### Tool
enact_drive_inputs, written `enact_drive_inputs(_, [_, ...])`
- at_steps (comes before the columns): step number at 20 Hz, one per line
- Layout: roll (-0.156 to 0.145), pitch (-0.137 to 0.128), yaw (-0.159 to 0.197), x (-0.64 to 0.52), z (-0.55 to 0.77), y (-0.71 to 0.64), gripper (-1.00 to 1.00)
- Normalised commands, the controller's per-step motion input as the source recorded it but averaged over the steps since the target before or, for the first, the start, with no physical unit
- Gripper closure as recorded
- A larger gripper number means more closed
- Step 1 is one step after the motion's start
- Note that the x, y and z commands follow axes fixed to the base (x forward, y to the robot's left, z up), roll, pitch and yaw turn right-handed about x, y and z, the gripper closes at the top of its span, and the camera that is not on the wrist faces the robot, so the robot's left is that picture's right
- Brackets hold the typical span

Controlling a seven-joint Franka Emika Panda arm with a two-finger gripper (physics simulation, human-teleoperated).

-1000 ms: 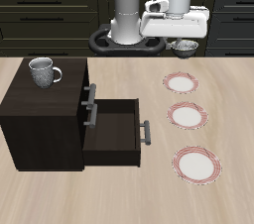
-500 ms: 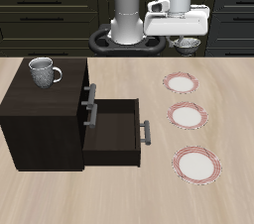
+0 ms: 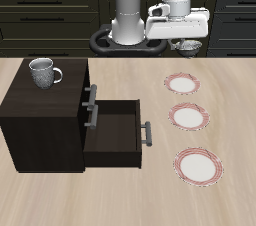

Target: Place the bowl on the nearest plate relative to the robot

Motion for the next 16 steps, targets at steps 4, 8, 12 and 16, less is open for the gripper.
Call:
enact_drive_inputs(4, [0.024,0.023,0.018,-0.1,-0.2,0.09,1.0])
enact_drive_inputs(8, [0.039,0.007,0.018,-0.12,-0.17,0.09,1.0])
enact_drive_inputs(12, [0.027,0.022,-0.005,-0.19,-0.3,0.03,1.0])
enact_drive_inputs(16, [0.013,0.009,-0.037,-0.17,-0.2,0.01,1.0])
